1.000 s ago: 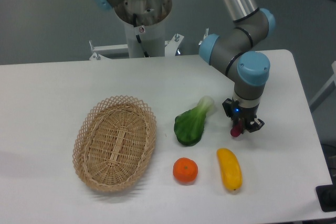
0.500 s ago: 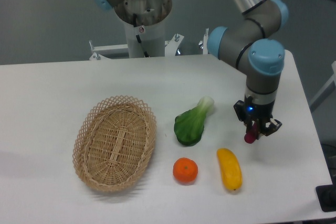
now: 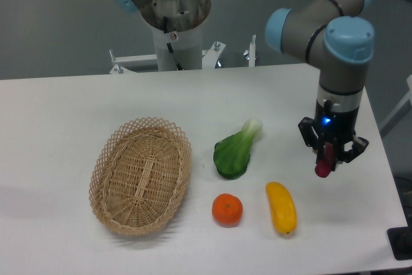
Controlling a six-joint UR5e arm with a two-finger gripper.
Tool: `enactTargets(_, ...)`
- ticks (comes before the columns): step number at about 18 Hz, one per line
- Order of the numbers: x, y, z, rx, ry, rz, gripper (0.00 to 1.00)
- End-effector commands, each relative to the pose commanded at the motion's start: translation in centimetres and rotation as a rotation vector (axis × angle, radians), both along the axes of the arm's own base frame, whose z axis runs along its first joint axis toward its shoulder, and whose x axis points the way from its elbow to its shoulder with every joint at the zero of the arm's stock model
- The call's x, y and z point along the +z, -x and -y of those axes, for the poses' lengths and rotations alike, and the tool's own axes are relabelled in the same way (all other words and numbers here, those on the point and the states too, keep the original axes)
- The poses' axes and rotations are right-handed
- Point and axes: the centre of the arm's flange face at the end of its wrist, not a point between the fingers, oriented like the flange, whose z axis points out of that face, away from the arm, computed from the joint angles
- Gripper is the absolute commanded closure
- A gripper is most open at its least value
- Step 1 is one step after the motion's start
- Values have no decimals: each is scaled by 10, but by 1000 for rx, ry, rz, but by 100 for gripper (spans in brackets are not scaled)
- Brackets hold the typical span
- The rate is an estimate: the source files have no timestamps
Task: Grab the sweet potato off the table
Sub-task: 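Lift the held sweet potato up and away from the bok choy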
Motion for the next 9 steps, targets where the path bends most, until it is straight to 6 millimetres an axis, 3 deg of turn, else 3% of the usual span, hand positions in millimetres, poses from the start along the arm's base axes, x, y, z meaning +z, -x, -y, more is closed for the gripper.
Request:
enactTargets(3, 19, 11, 10, 7, -54, 13, 79)
enactTargets(9, 23, 15, 18, 17, -74, 16, 78)
